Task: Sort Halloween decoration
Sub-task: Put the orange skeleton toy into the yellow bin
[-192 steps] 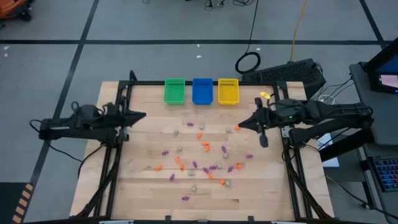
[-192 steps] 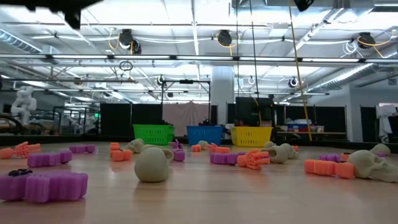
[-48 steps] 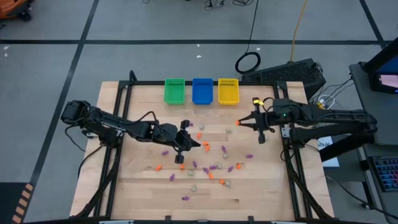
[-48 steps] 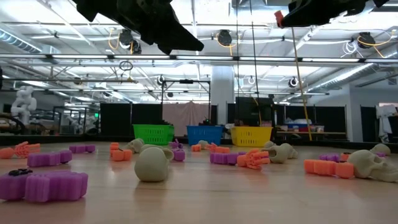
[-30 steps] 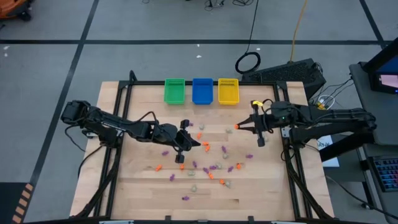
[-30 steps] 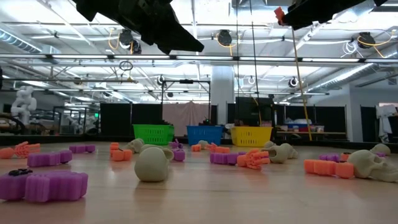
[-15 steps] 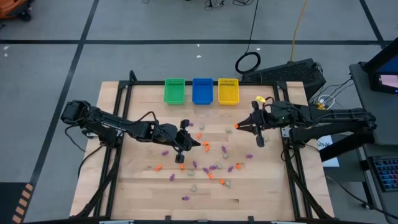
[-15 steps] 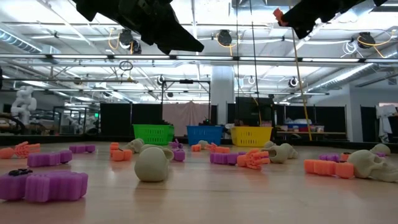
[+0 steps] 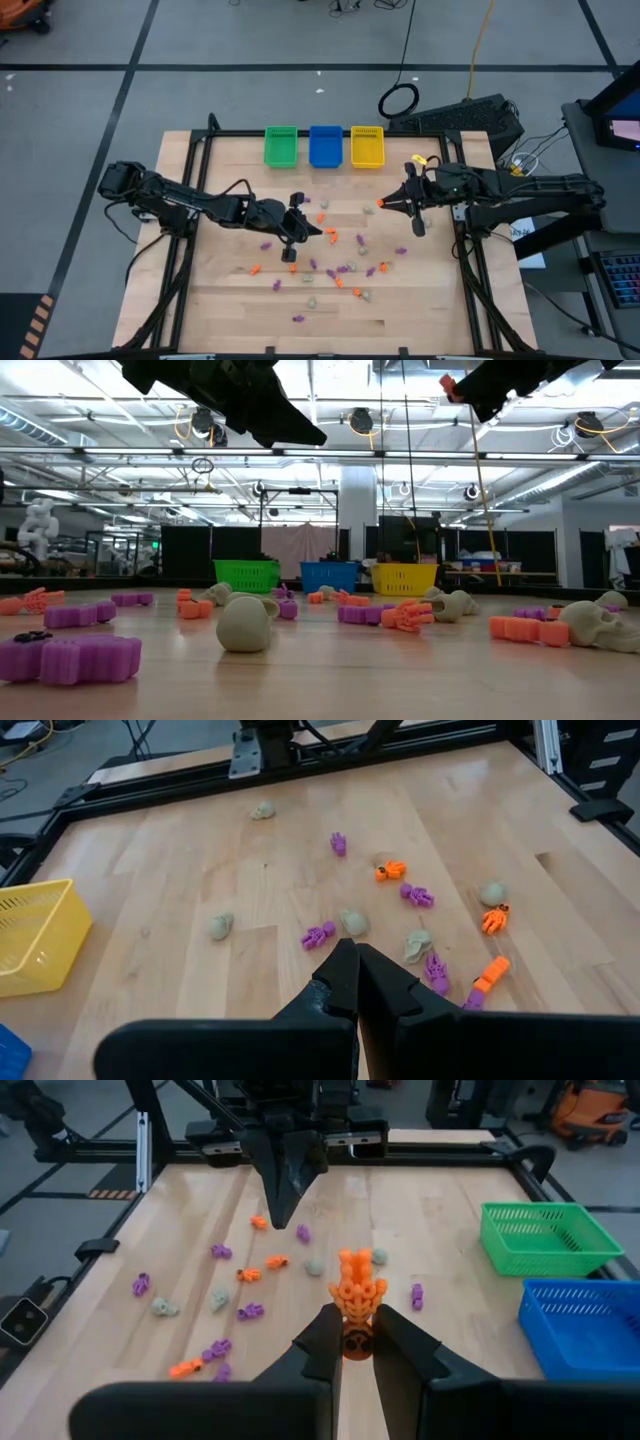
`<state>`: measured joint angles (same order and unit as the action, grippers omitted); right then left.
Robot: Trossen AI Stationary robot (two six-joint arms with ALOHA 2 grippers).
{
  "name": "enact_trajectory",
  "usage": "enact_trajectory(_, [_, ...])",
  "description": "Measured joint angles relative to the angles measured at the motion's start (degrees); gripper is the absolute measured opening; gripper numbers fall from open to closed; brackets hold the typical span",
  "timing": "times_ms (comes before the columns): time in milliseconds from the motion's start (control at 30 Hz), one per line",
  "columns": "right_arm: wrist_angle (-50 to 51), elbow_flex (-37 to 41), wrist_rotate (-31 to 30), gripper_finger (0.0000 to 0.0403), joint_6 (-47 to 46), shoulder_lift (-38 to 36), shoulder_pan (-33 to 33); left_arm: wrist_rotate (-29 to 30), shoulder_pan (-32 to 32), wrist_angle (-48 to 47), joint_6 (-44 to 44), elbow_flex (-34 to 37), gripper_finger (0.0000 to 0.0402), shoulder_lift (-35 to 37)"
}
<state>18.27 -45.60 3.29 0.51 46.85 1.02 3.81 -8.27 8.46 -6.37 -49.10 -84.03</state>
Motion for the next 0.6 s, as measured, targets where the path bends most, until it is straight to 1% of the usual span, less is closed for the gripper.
enact_trajectory(167, [-0.02,0.0,-0.1,0.0031,1.96,0.0,0.0,0.0,0.0,0.01,0.0,0.0,0.0,0.0])
enact_trajectory(600, [0.02,0.0,-0.22,0.0031,13.08,0.0,0.0,-0.02,0.0,0.02,-0.02,0.0,0.0,0.0])
